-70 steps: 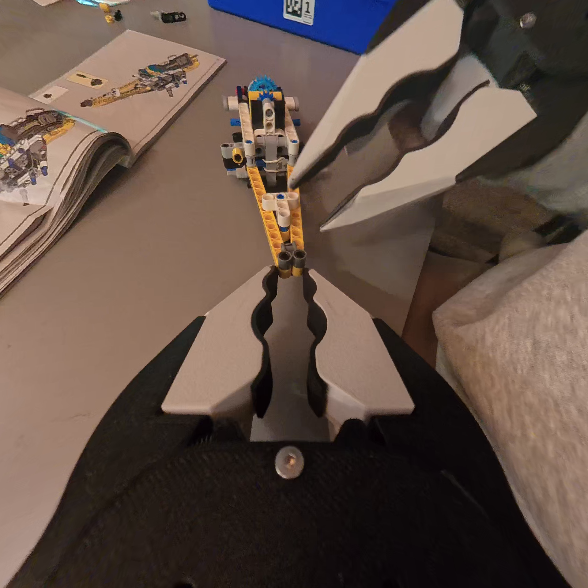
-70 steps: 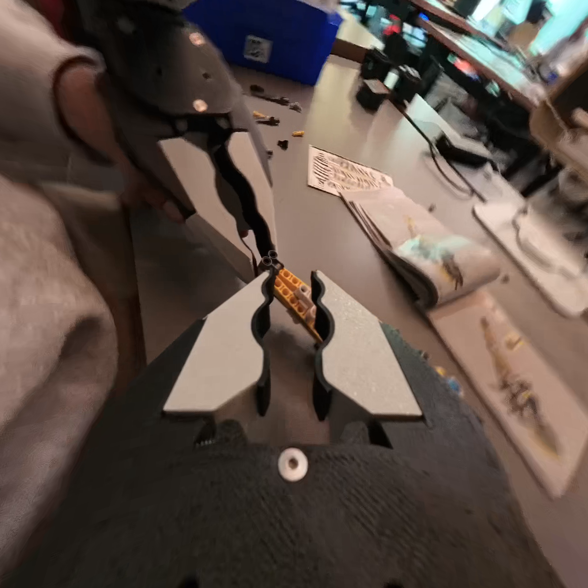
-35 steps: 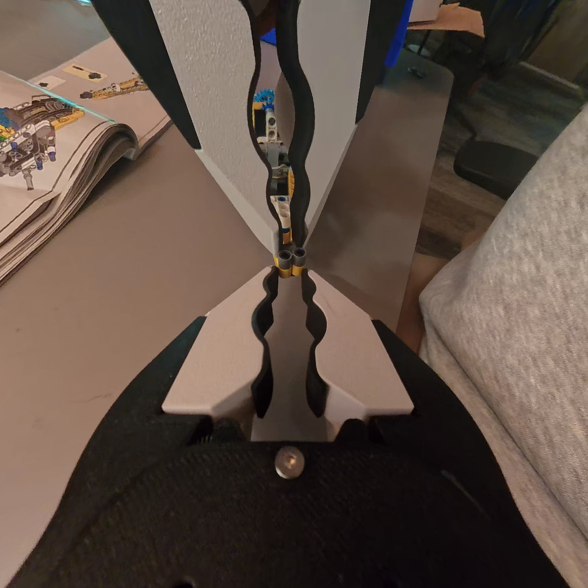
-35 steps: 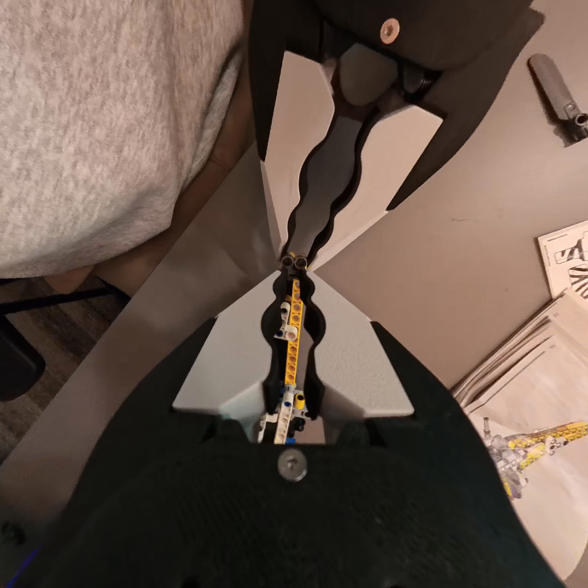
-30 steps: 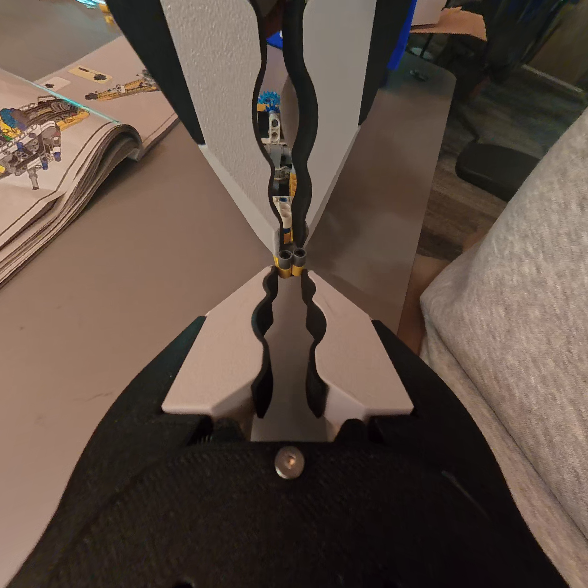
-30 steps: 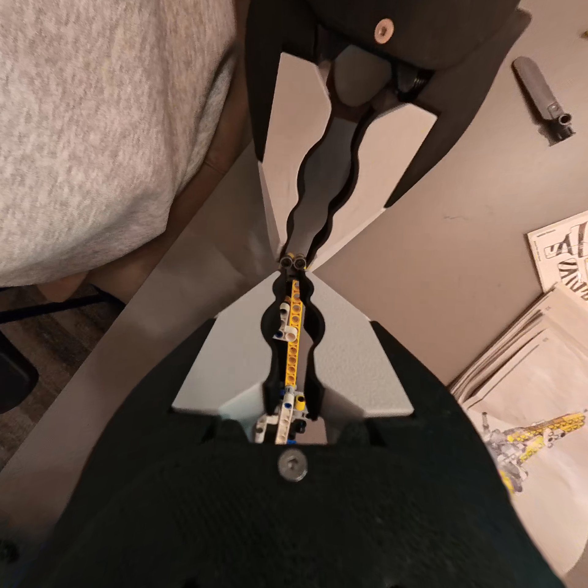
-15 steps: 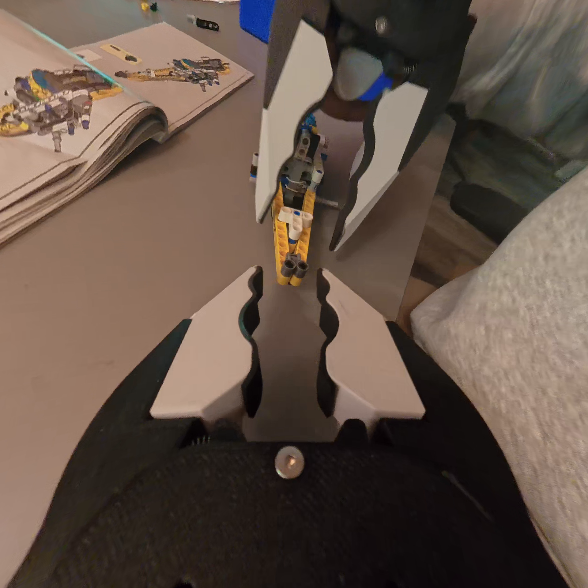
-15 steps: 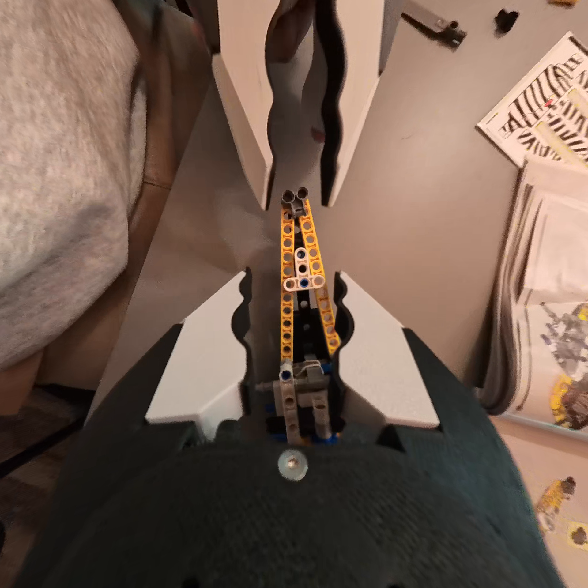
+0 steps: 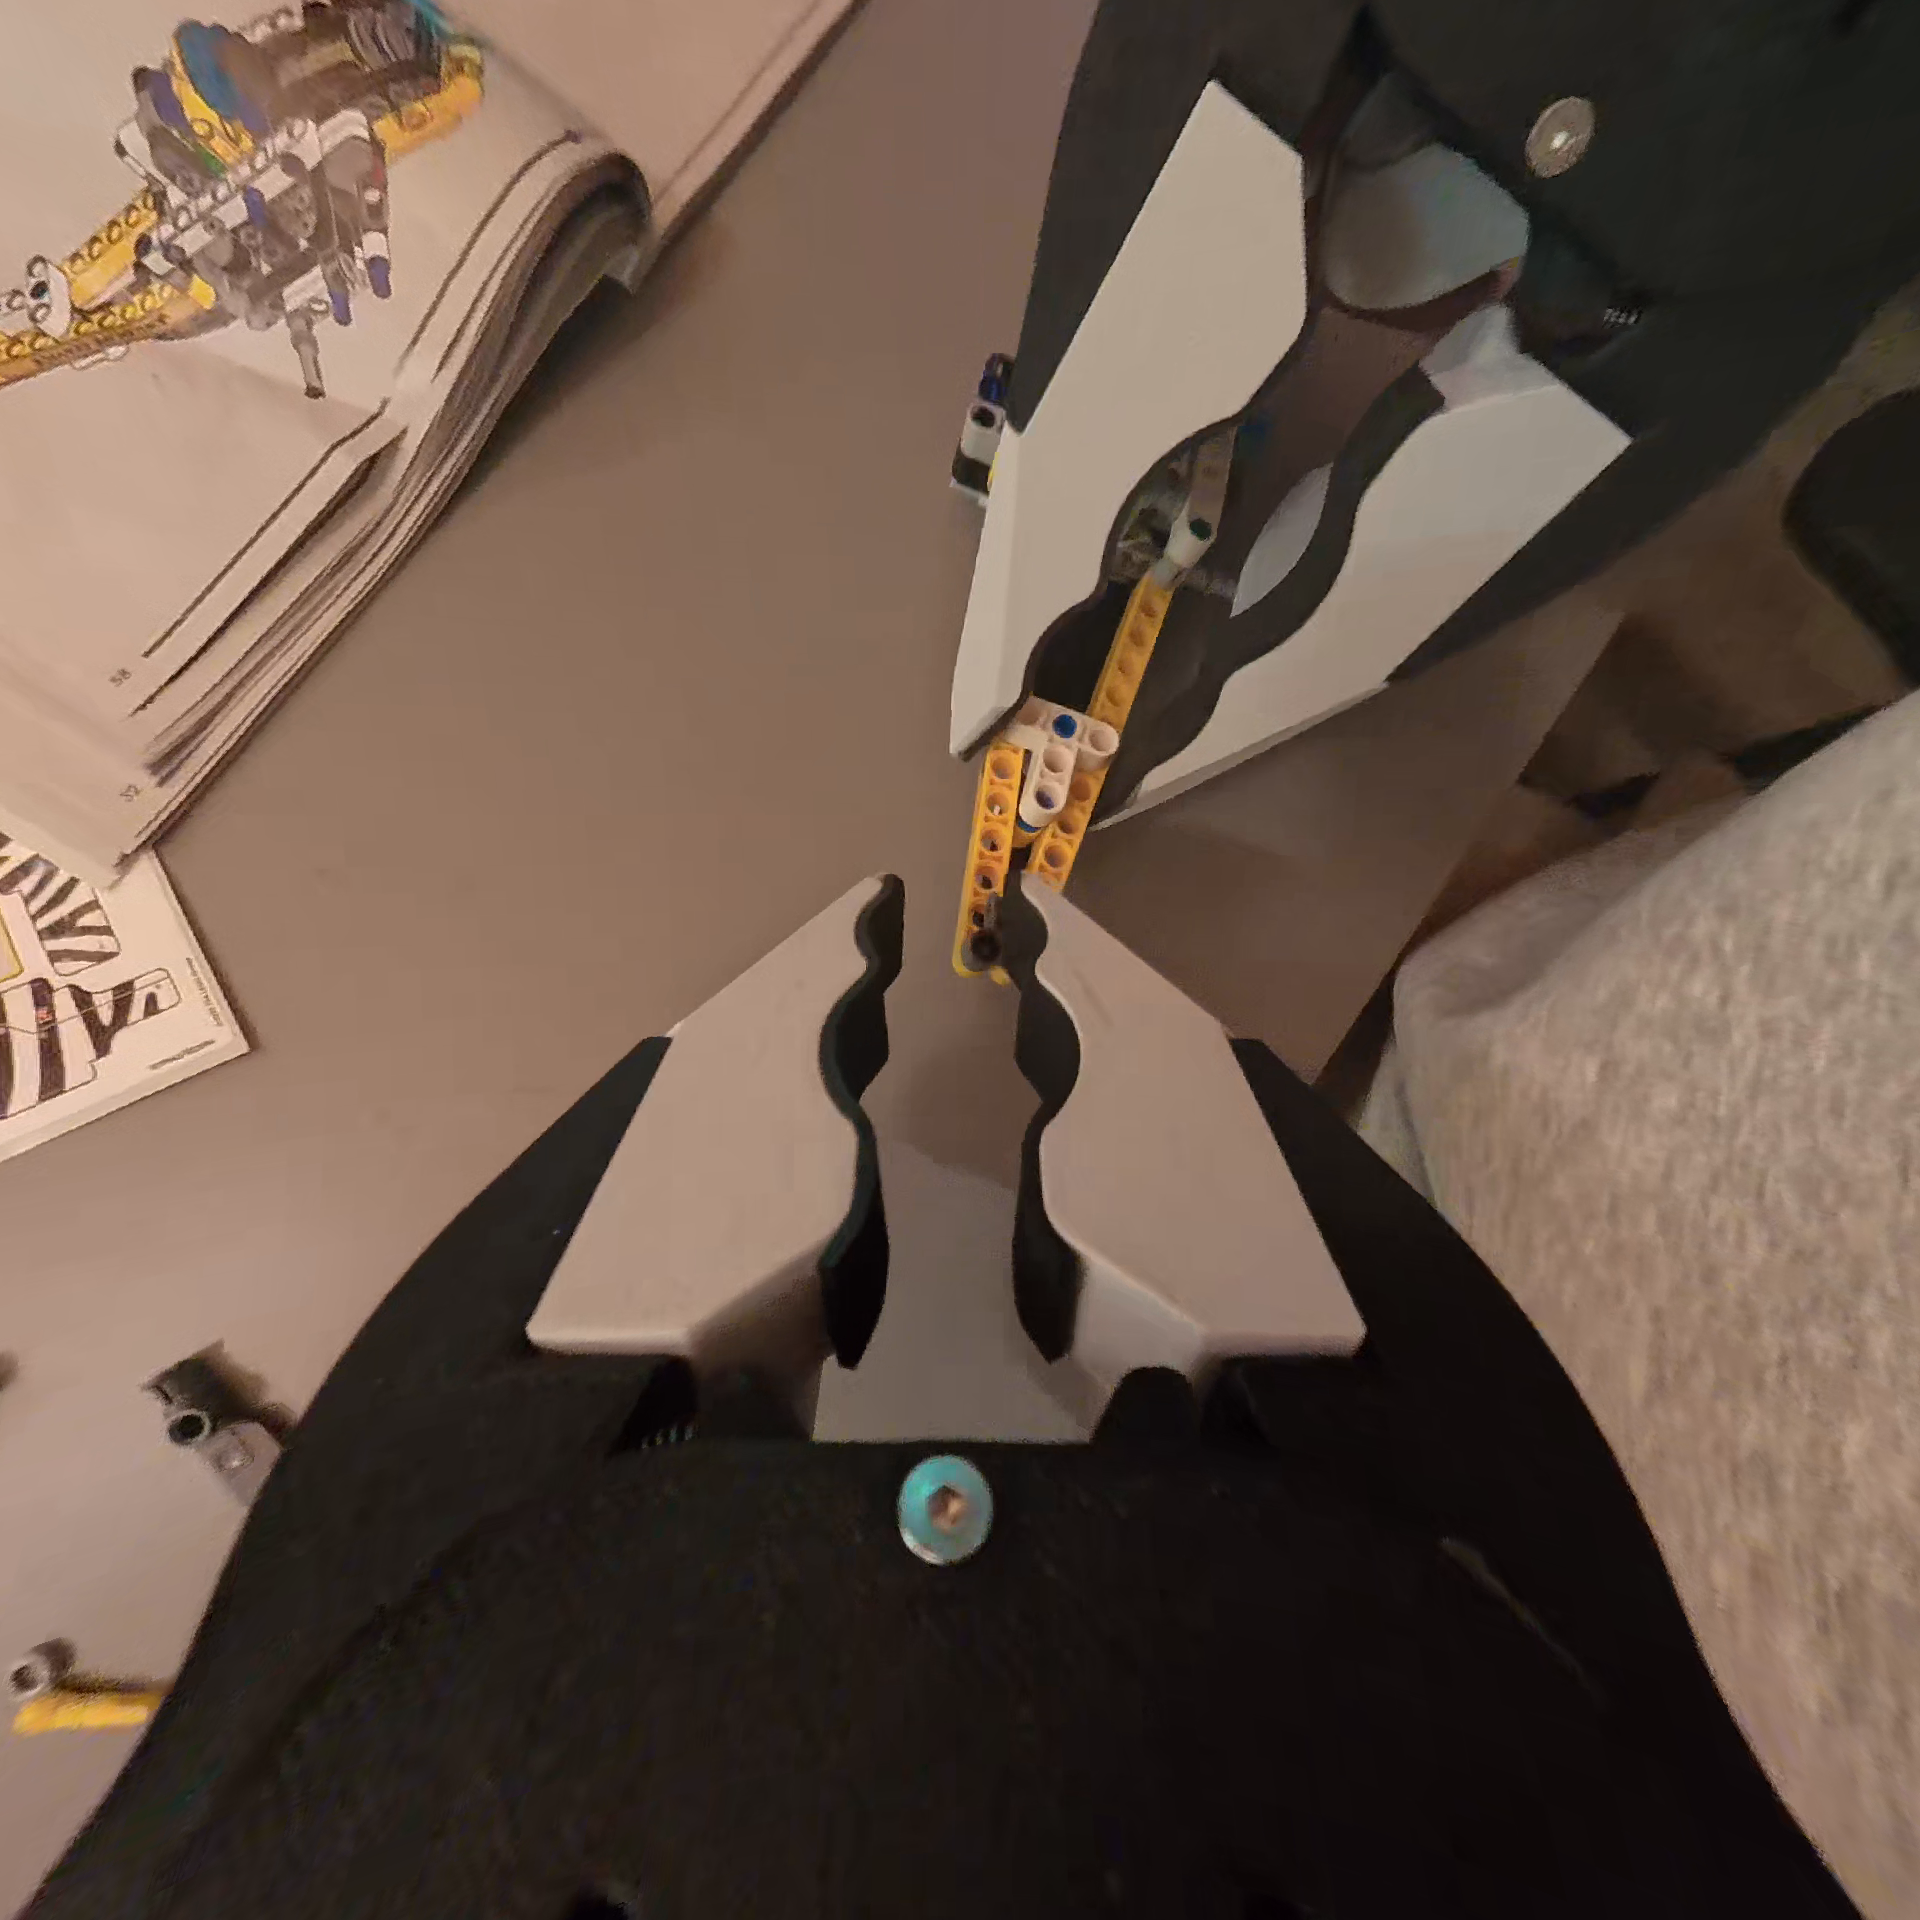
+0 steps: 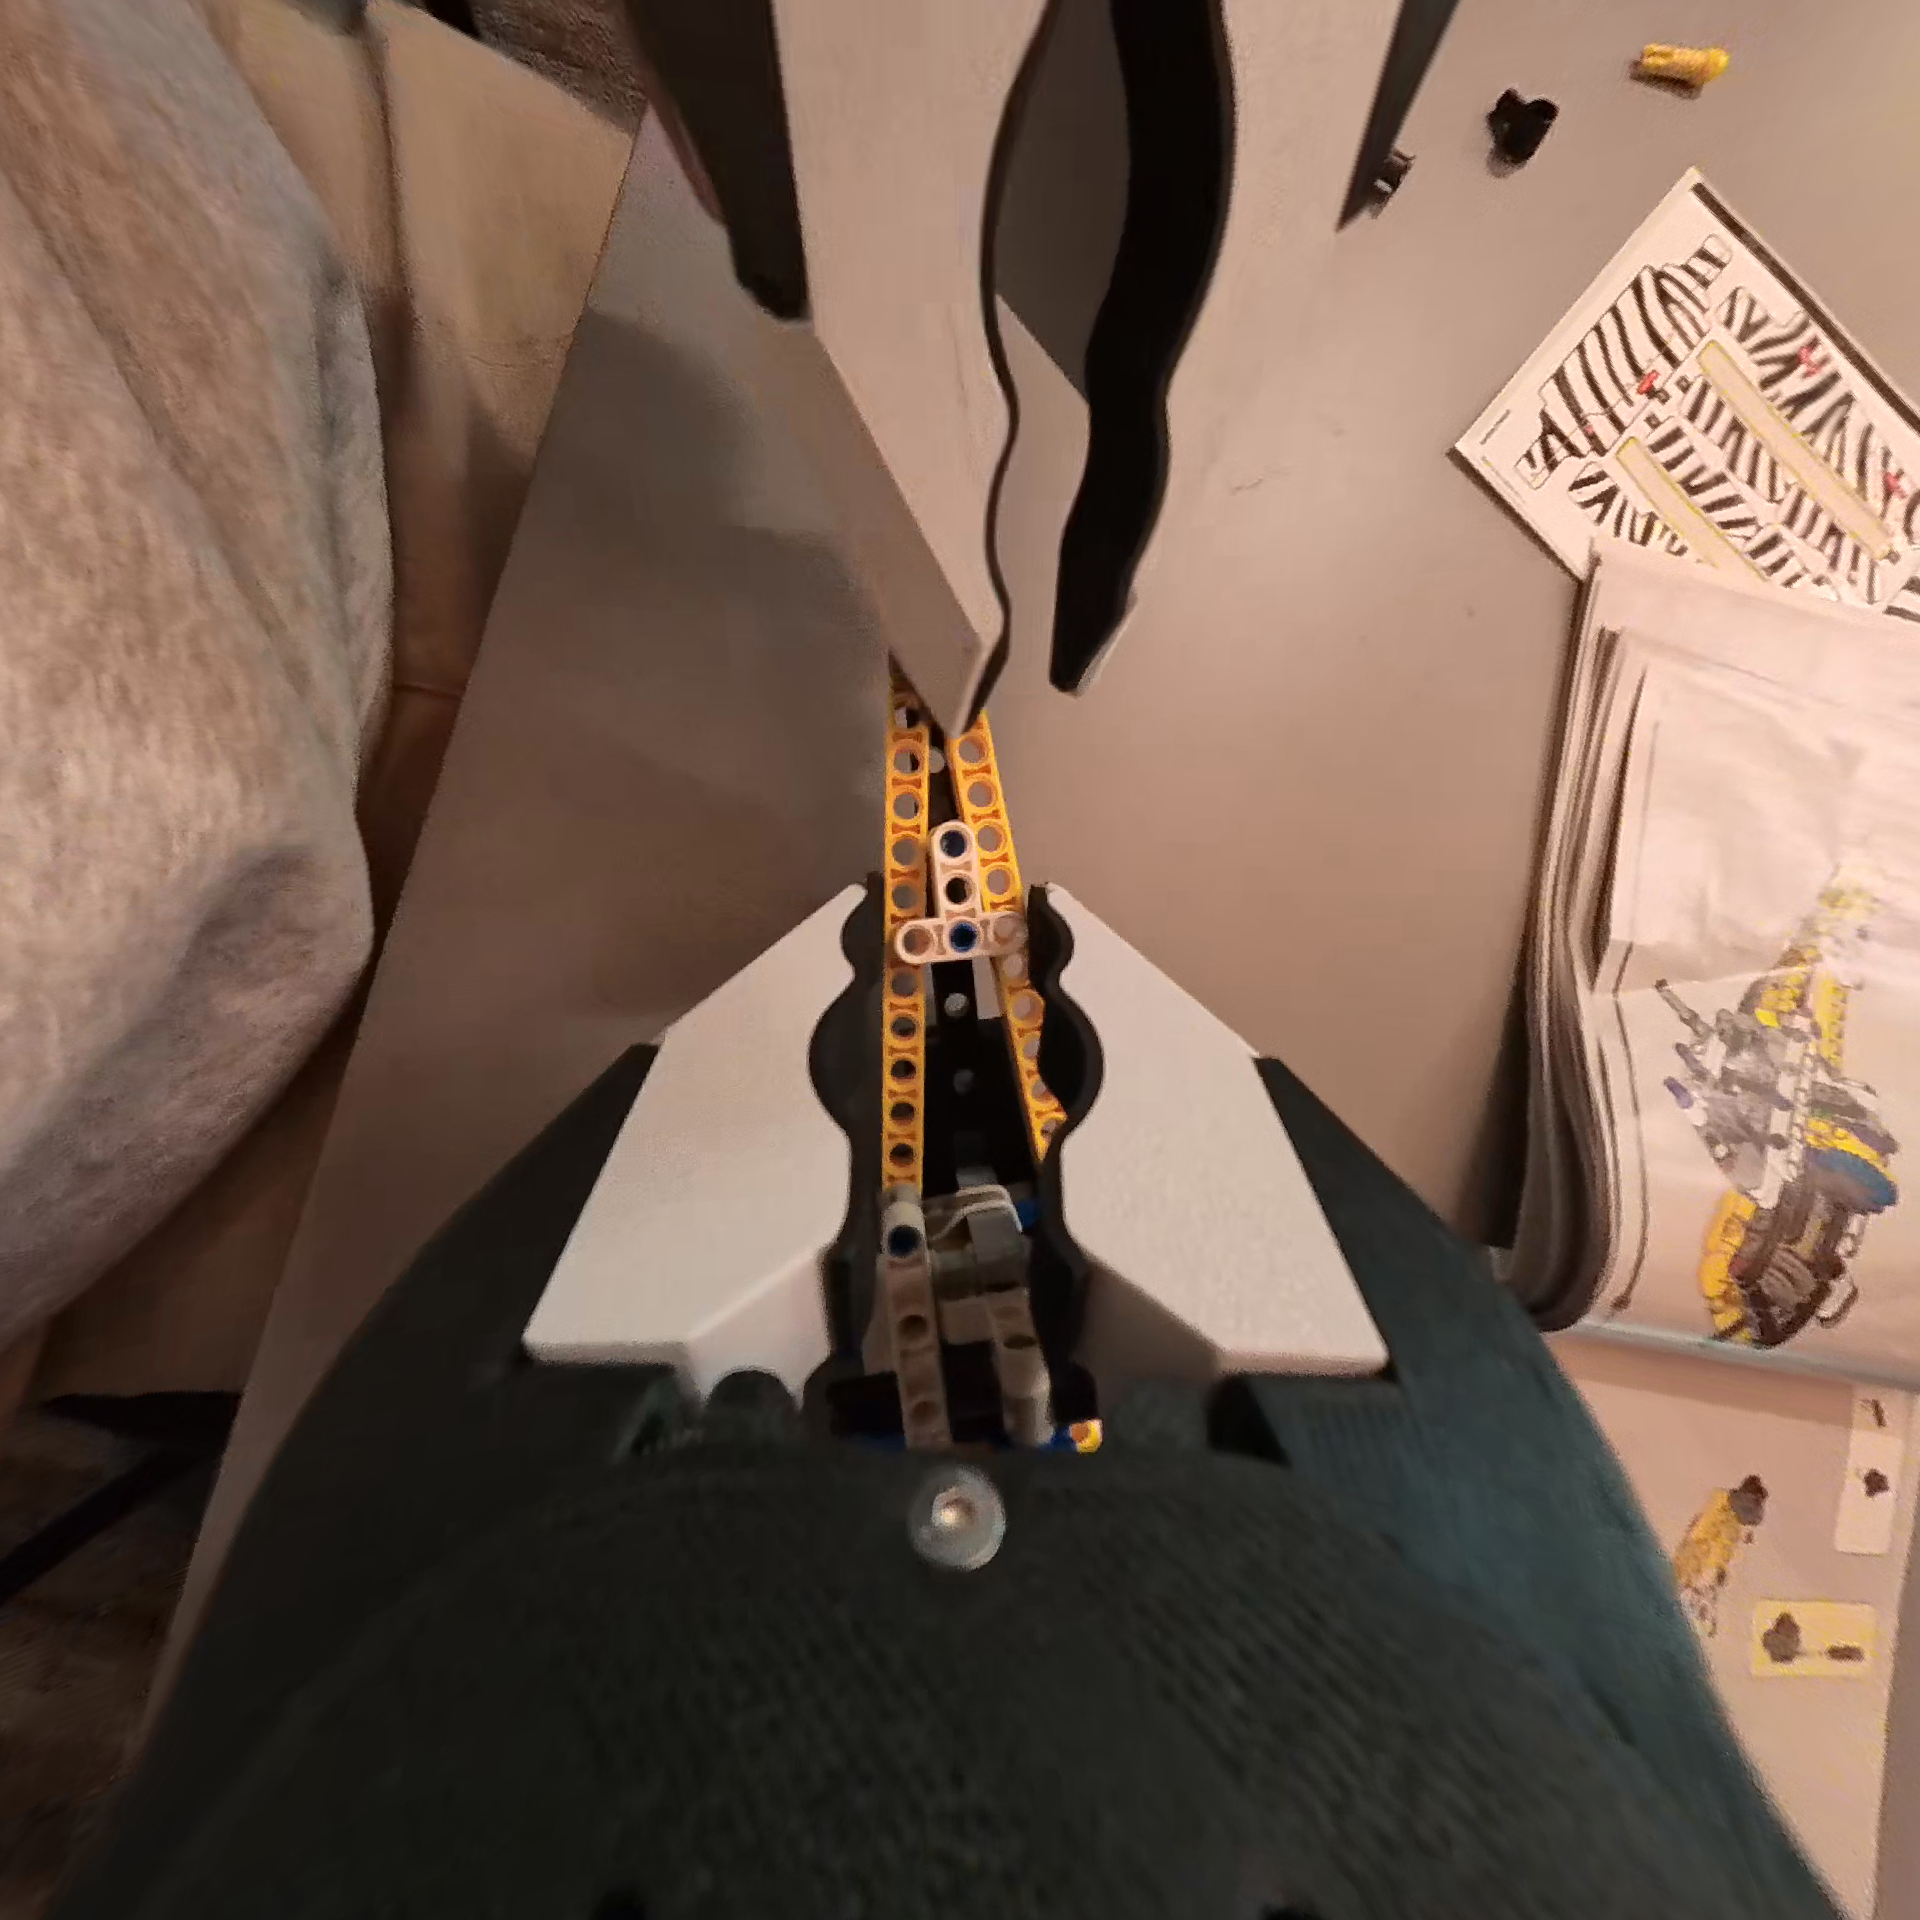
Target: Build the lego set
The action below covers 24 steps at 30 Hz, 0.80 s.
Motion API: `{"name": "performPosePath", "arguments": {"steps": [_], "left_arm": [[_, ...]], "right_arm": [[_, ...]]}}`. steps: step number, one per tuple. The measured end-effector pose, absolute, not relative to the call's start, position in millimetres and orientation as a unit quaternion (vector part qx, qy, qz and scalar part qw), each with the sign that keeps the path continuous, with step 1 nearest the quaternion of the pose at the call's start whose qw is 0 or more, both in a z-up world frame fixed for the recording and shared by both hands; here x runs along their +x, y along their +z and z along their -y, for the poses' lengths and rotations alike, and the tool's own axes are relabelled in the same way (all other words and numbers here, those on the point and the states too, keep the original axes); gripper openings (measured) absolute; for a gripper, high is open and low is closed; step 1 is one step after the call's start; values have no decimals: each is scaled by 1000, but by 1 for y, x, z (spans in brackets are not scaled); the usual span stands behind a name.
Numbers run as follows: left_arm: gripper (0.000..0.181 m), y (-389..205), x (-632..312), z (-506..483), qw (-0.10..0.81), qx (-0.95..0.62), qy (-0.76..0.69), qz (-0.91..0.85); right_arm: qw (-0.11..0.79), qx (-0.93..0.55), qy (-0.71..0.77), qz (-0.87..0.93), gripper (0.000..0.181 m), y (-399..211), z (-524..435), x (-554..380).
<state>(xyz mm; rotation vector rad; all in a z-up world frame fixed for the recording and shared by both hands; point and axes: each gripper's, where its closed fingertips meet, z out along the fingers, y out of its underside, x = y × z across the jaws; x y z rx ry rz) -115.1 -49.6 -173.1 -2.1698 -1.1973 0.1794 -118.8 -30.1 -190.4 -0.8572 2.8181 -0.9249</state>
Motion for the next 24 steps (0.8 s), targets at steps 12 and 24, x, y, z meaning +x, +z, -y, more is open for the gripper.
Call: {"name": "performPosePath", "arguments": {"steps": [12,24], "left_arm": [[22,-185,-101,48,217,-884,27,413],[38,-183,-80,44,219,-906,-54,357]], "right_arm": [[-81,-277,-293,-912,26,-193,30,-114],[-133,-256,-269,-919,26,-195,32,-111]]}}
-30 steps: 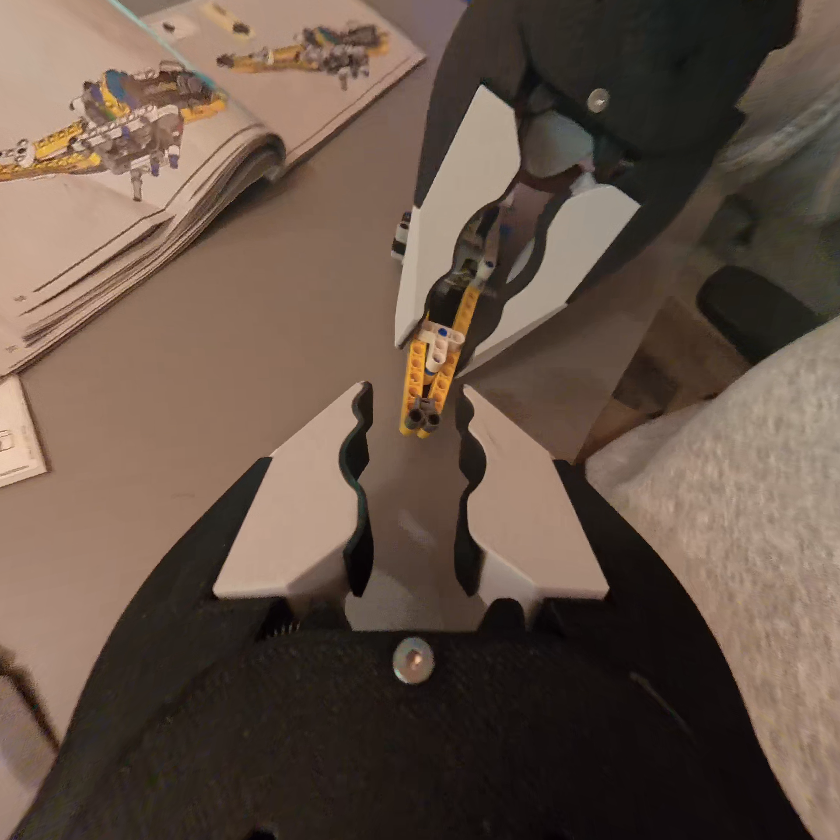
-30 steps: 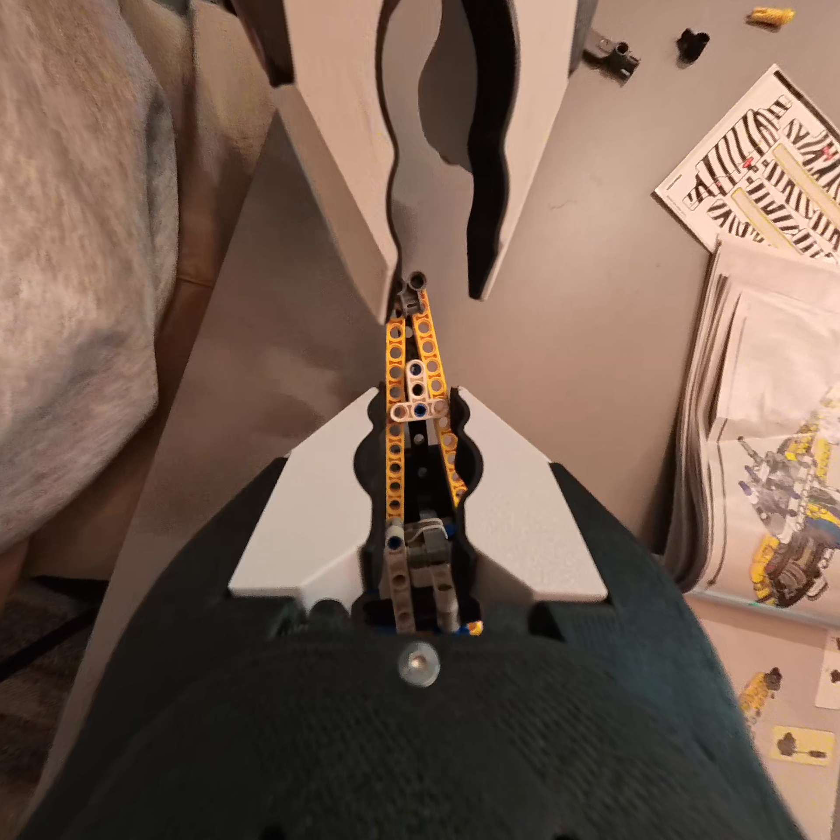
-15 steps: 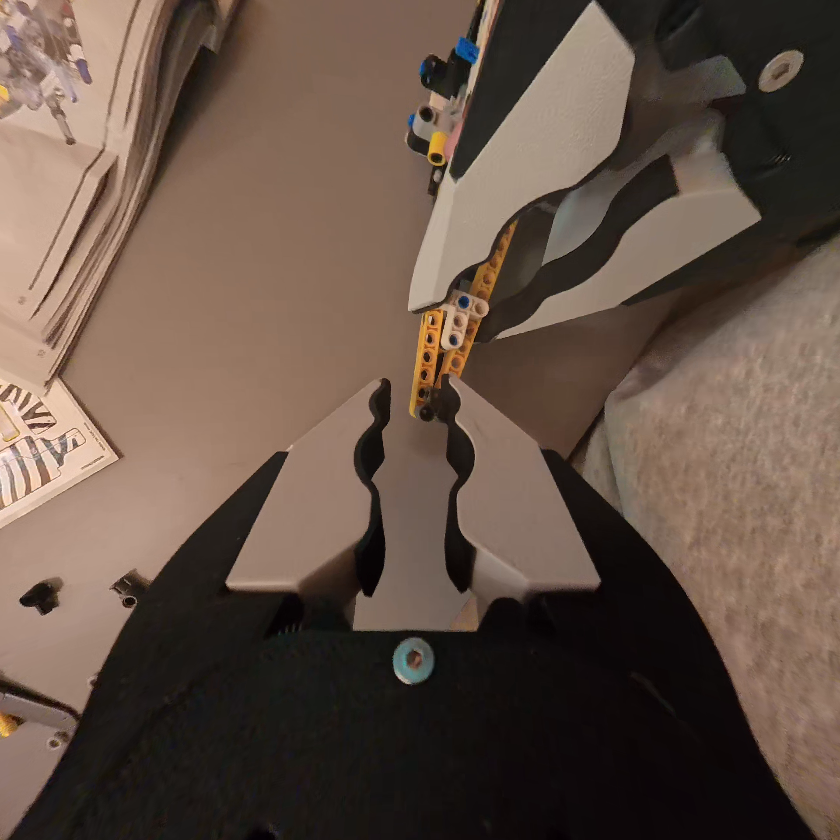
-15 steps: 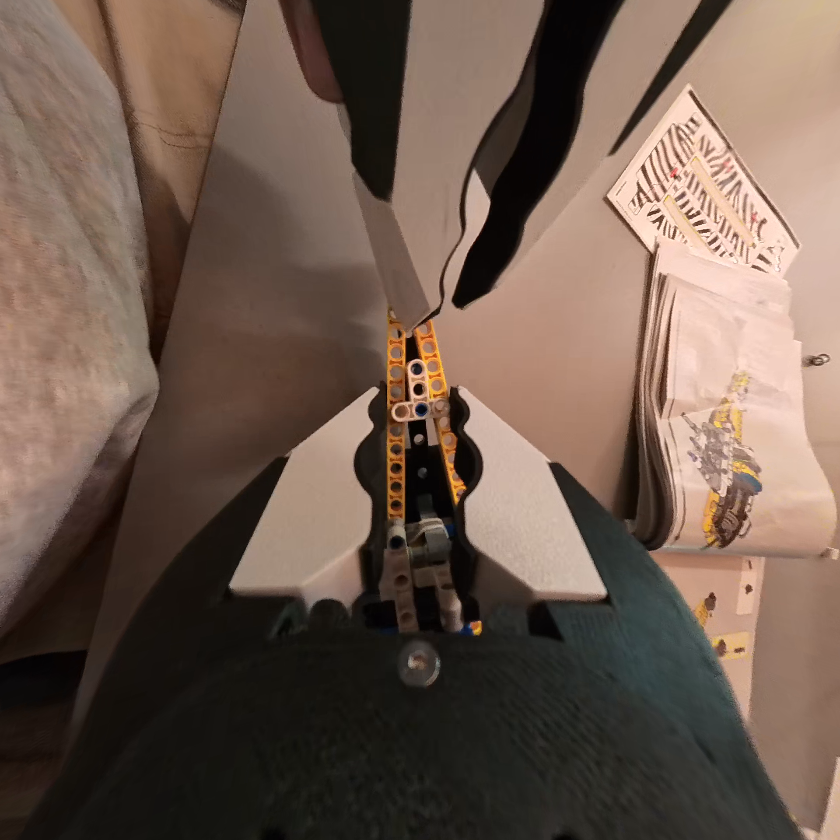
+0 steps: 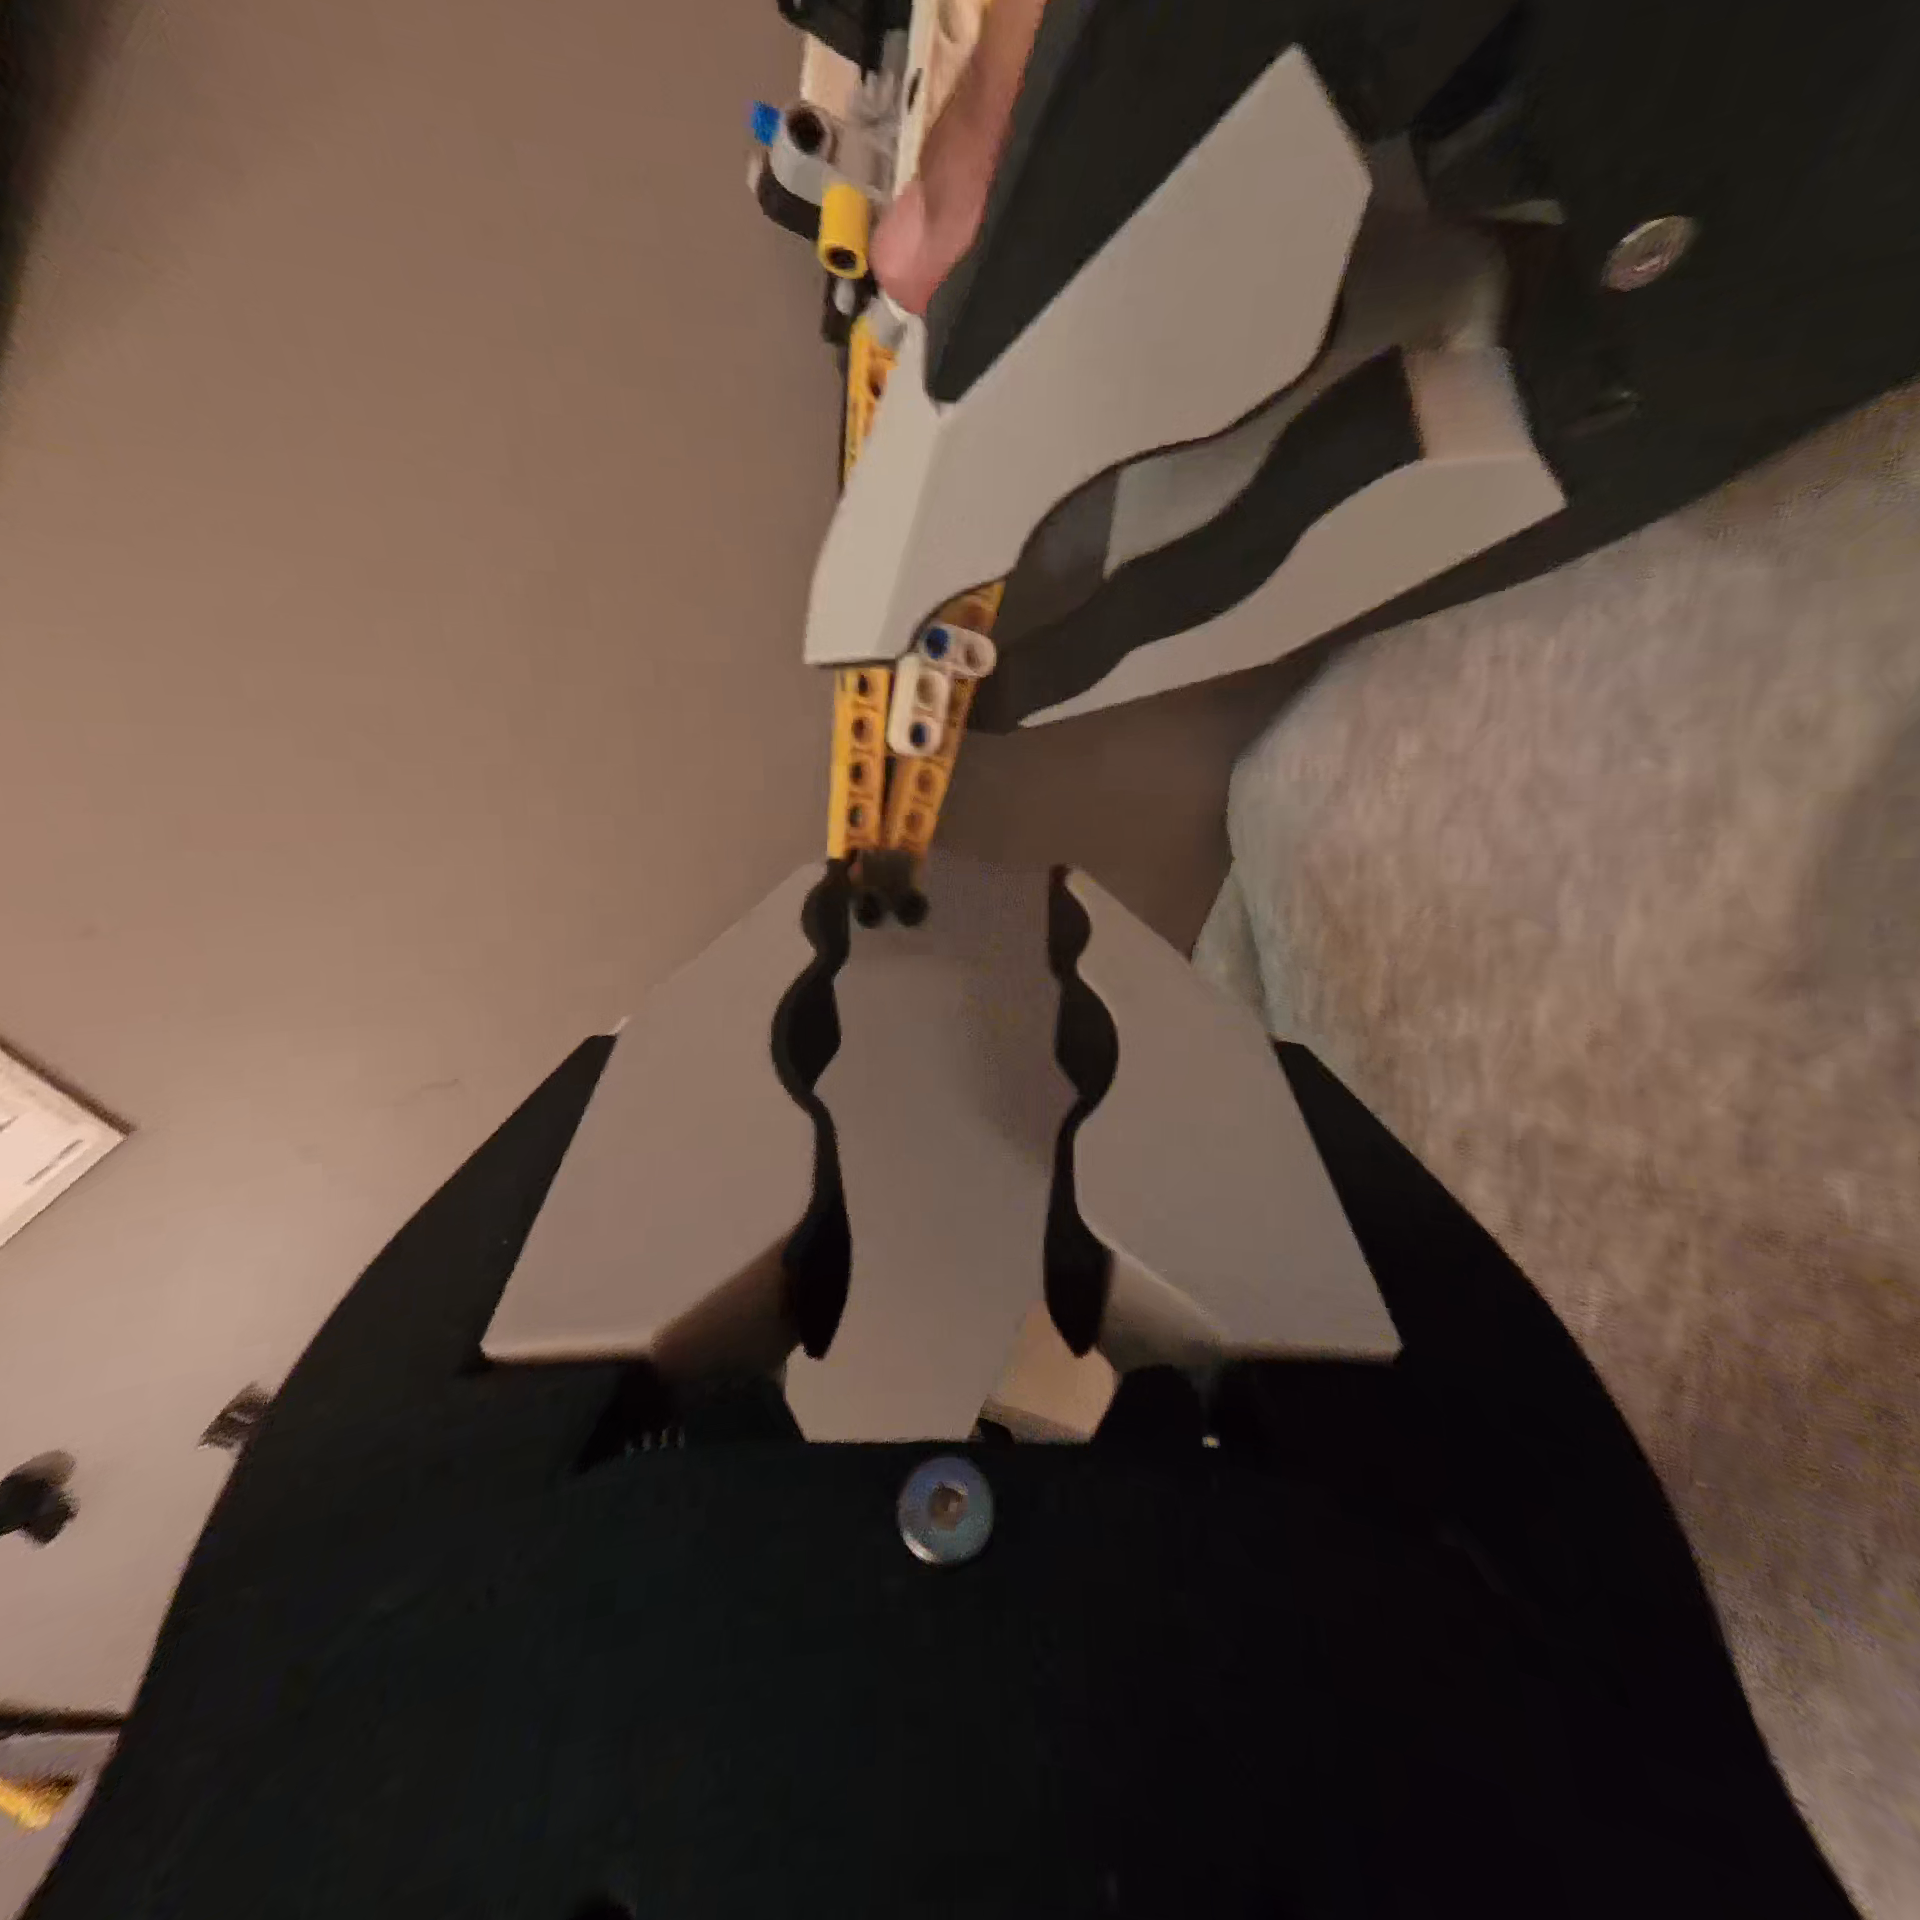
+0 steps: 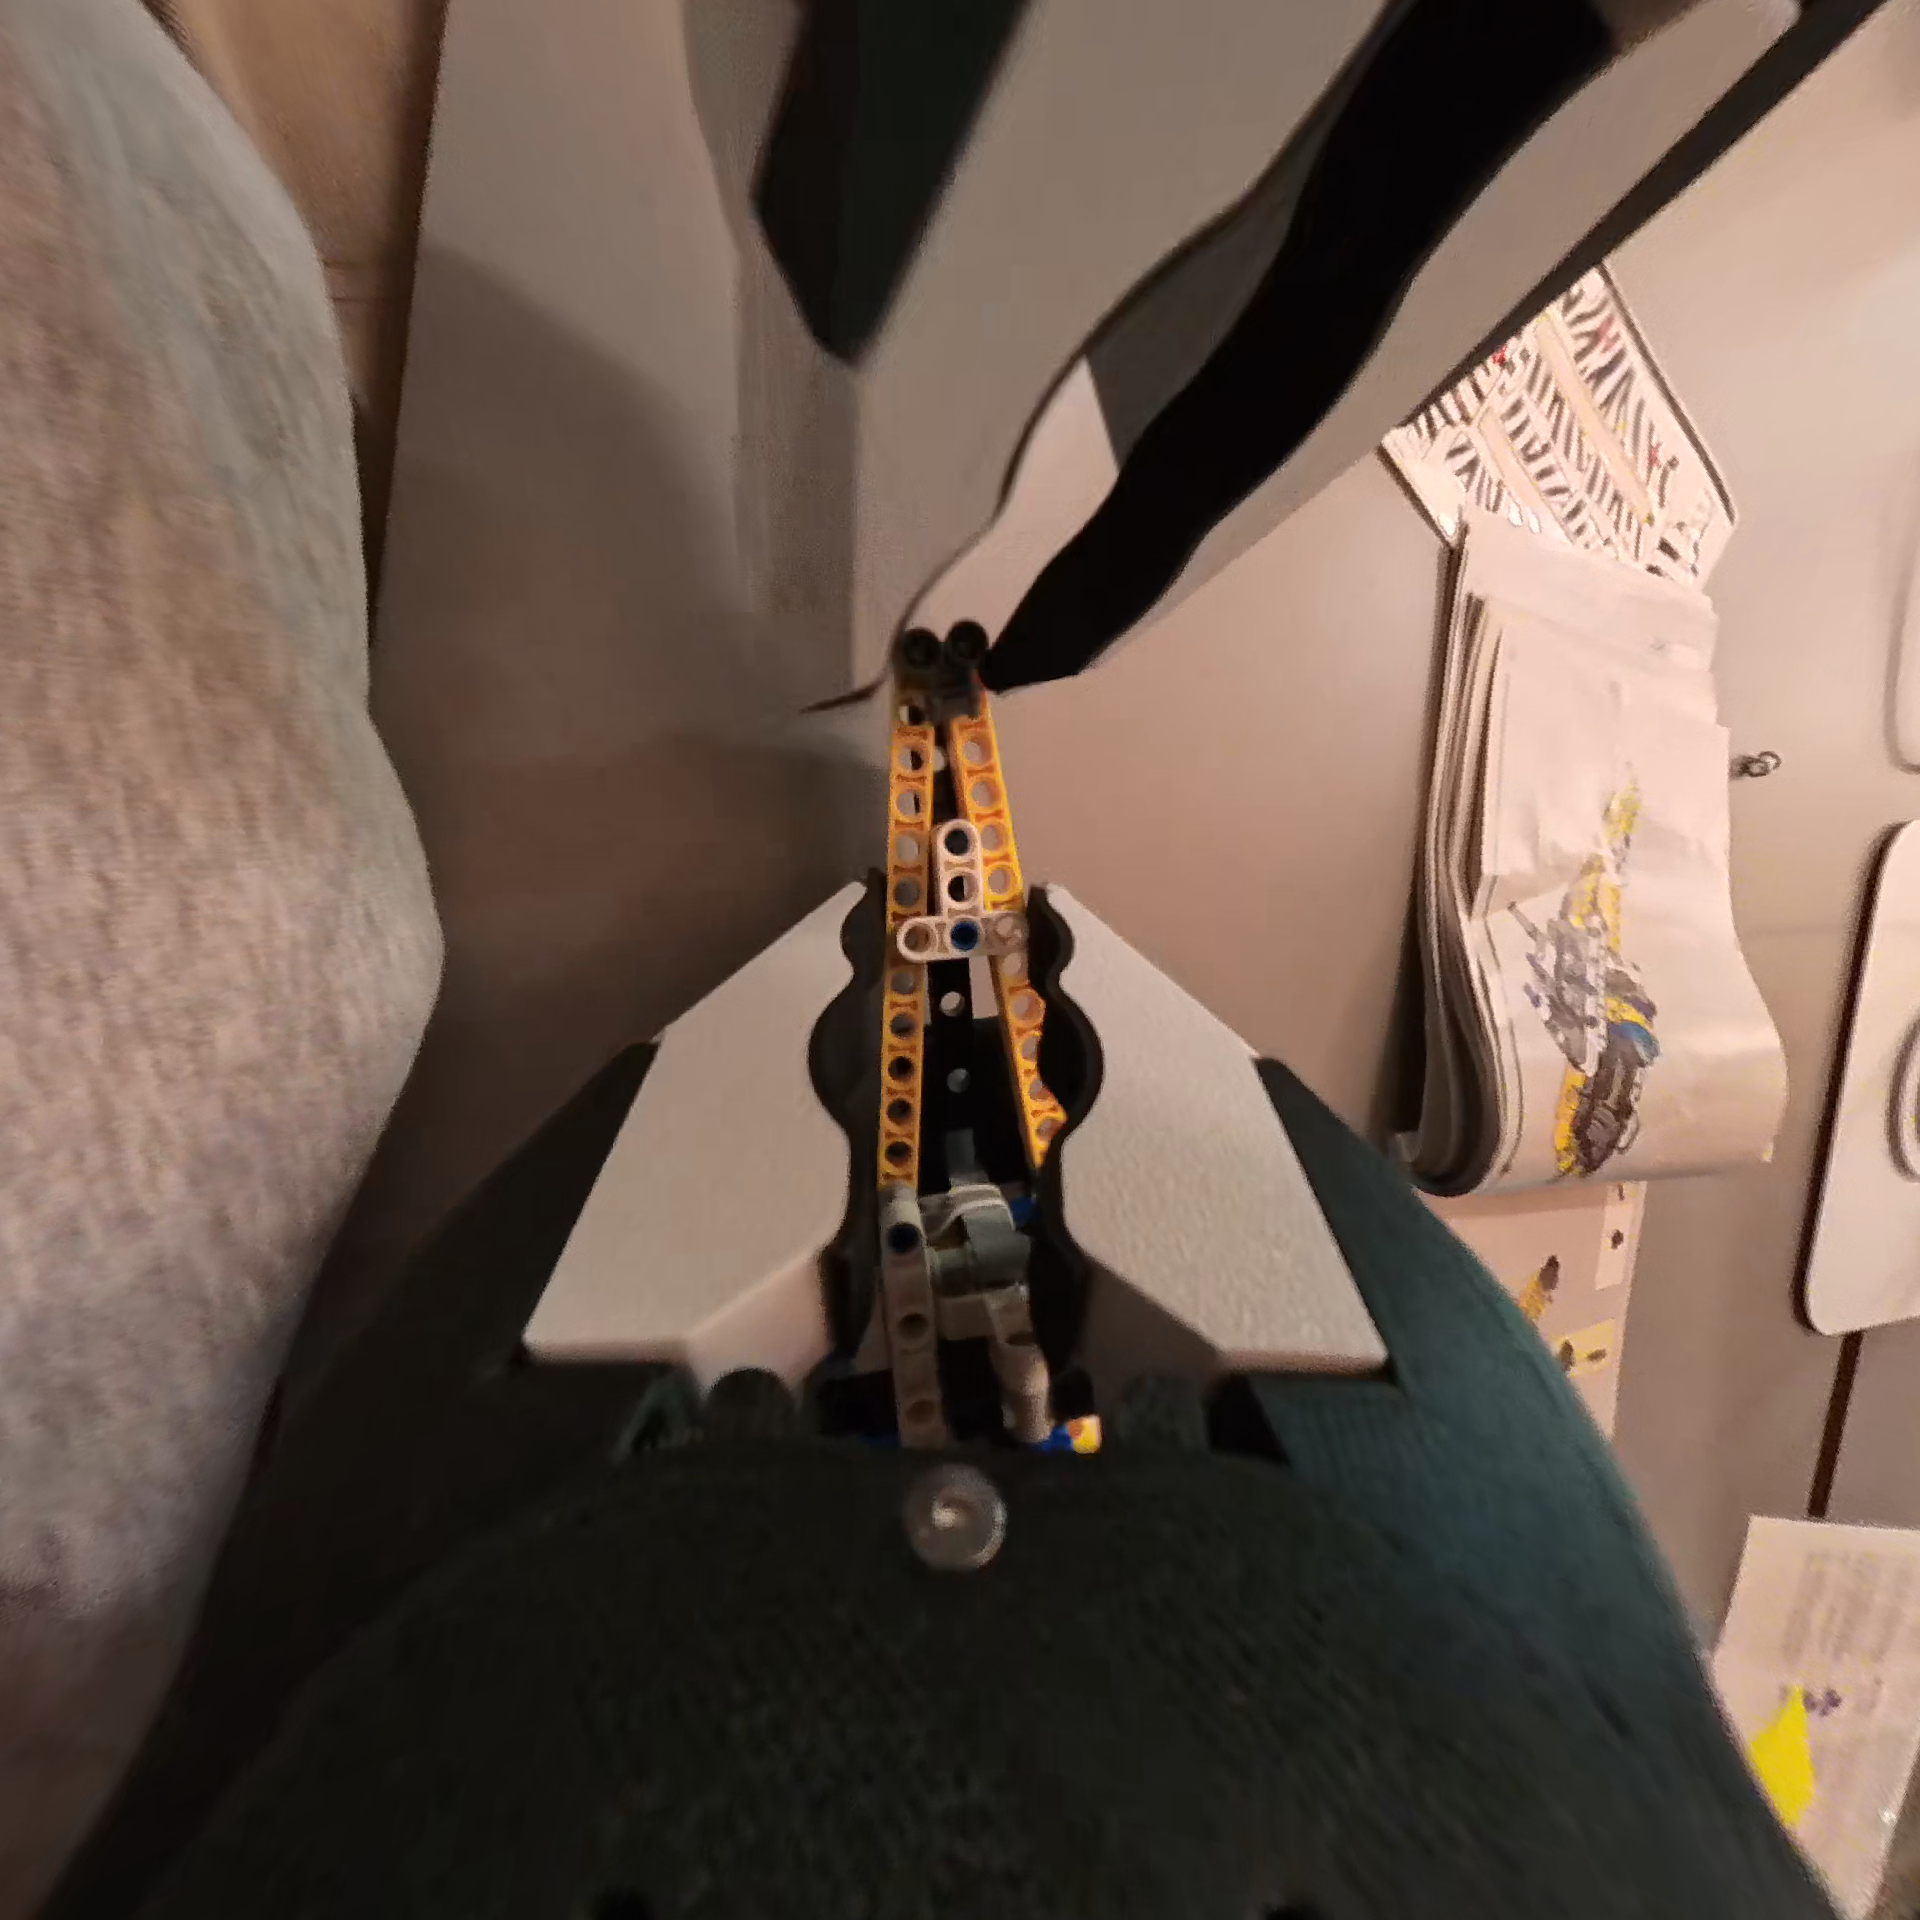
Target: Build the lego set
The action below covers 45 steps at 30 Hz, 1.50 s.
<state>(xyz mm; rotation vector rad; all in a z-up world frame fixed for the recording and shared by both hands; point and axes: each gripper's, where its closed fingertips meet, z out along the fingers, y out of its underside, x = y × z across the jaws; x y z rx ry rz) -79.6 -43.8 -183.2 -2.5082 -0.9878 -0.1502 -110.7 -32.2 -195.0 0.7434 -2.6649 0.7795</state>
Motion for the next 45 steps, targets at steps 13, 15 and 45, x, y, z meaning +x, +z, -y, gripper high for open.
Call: {"name": "performPosePath", "arguments": {"steps": [13,15,45], "left_arm": [[14,-191,-95,49,232,-888,-8,397],[14,-192,-96,48,241,-880,-6,409],[12,-197,-100,40,273,-844,22,462]], "right_arm": [[152,245,263,921,26,-195,31,-111],[155,240,260,922,26,-197,30,-110],[180,222,255,924,25,-199,21,-107]]}}
